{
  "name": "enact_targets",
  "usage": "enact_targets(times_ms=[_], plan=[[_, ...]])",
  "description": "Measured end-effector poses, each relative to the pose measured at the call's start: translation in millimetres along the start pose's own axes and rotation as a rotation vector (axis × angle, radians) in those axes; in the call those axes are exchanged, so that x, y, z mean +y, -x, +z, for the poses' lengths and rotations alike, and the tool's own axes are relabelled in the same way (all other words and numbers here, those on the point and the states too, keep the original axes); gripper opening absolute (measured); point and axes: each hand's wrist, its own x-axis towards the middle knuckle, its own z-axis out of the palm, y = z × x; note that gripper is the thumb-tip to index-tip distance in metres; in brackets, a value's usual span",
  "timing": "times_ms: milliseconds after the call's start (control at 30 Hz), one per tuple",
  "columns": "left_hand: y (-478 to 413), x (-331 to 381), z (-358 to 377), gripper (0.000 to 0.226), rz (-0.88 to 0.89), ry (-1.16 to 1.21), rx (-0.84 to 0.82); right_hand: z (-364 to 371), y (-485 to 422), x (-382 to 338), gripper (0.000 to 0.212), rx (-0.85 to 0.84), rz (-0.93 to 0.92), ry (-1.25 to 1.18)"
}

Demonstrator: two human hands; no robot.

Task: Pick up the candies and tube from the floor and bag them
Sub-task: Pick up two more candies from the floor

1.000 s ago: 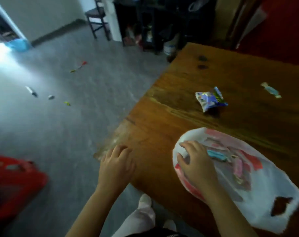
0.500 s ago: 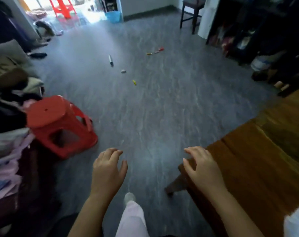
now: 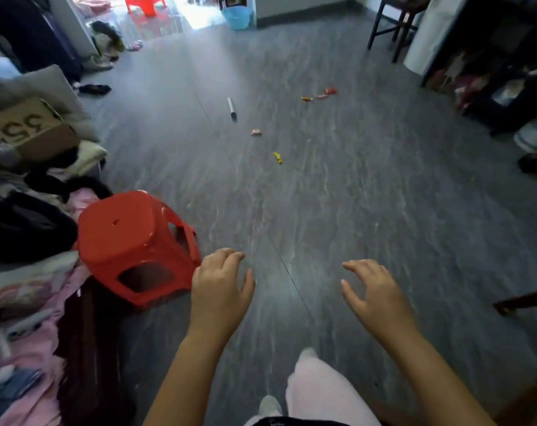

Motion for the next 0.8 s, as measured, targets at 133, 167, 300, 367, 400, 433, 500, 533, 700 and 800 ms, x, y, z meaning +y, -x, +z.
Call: enact_targets(times_ms=[133,167,300,367,400,433,500,533,700,800], plan=[[-74,-12,21,0.038,0.027,0.002,-0.026,18,-80,11,0.031,0.009,0.013,0.007],[-97,-16,25,0.038,0.025,-0.004,-0.026,21,-103,12,0.032,0.016,0.012,0.001],[-197,-30,36,0.039,-0.009,-0.042,-0.029,31,-213,16,0.031,0.037,0.007,-0.053],[-248,-32,36,0.040,-0.021,-0.061,-0.022,30,-270,12,0.032,0.029,-0.014,-0.073],[-272,-34,37,0.040,-0.027,-0.062,-0.021,29,-297,9,0.031,0.025,-0.020,-0.079],[-294,-36,39,0.040,-0.033,-0.057,-0.016,28,-323,6,0.030,0.026,-0.030,-0.079],[-336,-41,43,0.040,-0.045,-0.045,0.003,26,-373,1,0.031,0.038,-0.054,-0.073],[-356,-44,46,0.040,-0.054,-0.041,0.010,27,-396,0,0.031,0.039,-0.055,-0.073],[-444,-71,67,0.039,-0.101,-0.023,0.018,49,-499,-9,0.033,-0.019,-0.068,-0.067],[-511,-102,83,0.039,-0.126,-0.021,-0.003,72,-568,-16,0.033,-0.026,-0.043,-0.068]])
